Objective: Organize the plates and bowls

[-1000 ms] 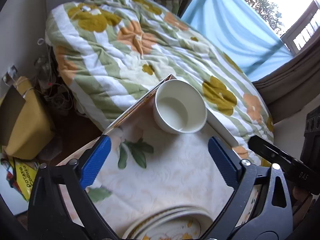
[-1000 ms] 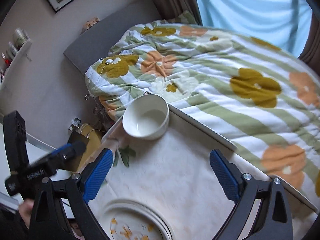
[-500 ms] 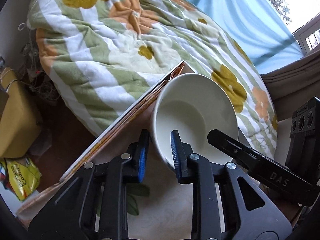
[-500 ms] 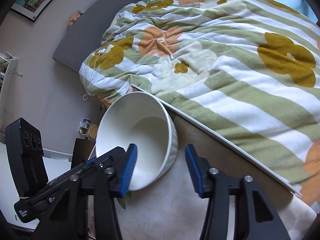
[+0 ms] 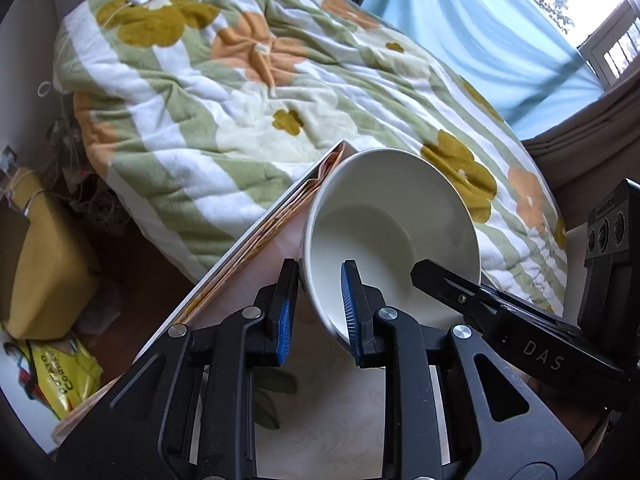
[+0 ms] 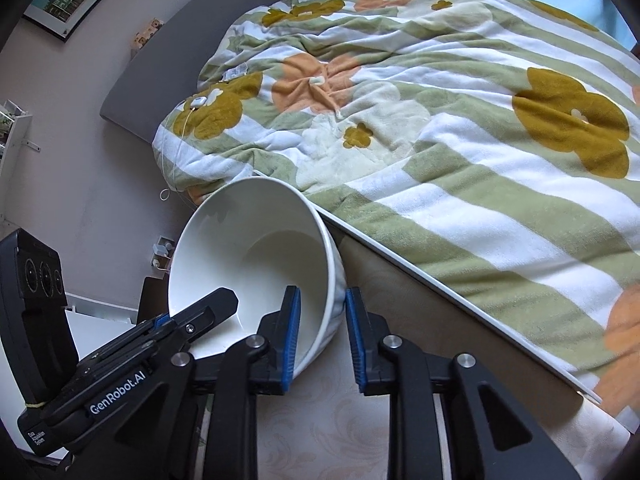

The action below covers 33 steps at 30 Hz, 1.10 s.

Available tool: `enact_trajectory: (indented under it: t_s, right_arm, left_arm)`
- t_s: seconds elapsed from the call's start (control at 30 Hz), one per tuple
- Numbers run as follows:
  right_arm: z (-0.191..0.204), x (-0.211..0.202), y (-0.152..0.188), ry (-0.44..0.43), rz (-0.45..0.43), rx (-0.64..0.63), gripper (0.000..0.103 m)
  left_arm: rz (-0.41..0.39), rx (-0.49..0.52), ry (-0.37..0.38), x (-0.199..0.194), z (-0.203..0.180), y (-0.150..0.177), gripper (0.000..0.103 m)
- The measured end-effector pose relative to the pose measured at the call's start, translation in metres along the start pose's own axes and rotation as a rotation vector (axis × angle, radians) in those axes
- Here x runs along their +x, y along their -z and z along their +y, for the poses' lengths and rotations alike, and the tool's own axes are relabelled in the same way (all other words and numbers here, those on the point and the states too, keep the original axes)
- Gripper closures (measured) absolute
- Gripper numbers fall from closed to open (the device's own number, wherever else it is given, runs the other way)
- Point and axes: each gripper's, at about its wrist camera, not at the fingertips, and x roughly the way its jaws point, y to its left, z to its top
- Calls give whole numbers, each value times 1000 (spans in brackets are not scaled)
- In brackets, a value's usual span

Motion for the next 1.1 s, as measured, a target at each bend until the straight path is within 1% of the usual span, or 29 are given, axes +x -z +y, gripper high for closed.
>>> enact_trajectory:
  t_s: [0.2,0.33,0.43,0.53,0.6,0.7,0.73,0.83,0.87,0.9,1.07,1.1]
  right_arm:
    - [14,-40,13,-2,-71,-5,82]
    - [24,-84,38,3,-131,9,82]
    - [29,-118,62,18,-171,16,82]
    - [30,-155,94,38,-211,35,82]
    - [28,-184,123,58,-241,46,82]
    - [24,-216,159,84,-272,56,82]
    - [21,-230,176,98,-287,68,82]
    - [15,-257,212,128,-317,94,82]
    - [11,-269,229,143,-331,113,82]
    - [9,-273,235,151,-336,125,82]
    - [-10,-307,294,219,-377,229,82]
    - [-13,-310,300,228,-380,245,82]
  left_arm:
    - [-55,58,16,-44,-22,10,84]
    - [-84,106,36,-84,-45,30,84]
    - [-105,152,56,-115,-66,55,84]
    - [-110,198,87,-144,-86,87,84]
    - [-106,223,110,-161,-99,110,84]
    - [-102,268,139,-182,-119,144,84]
    - [-100,288,148,-190,-128,159,84]
    - [-90,346,177,-207,-151,192,84]
    - [-82,368,189,-212,-159,205,84]
    - [-77,382,197,-215,-163,212,84]
    - [-17,483,258,-224,-195,259,84]
    - [-1,502,269,-223,-201,267,84]
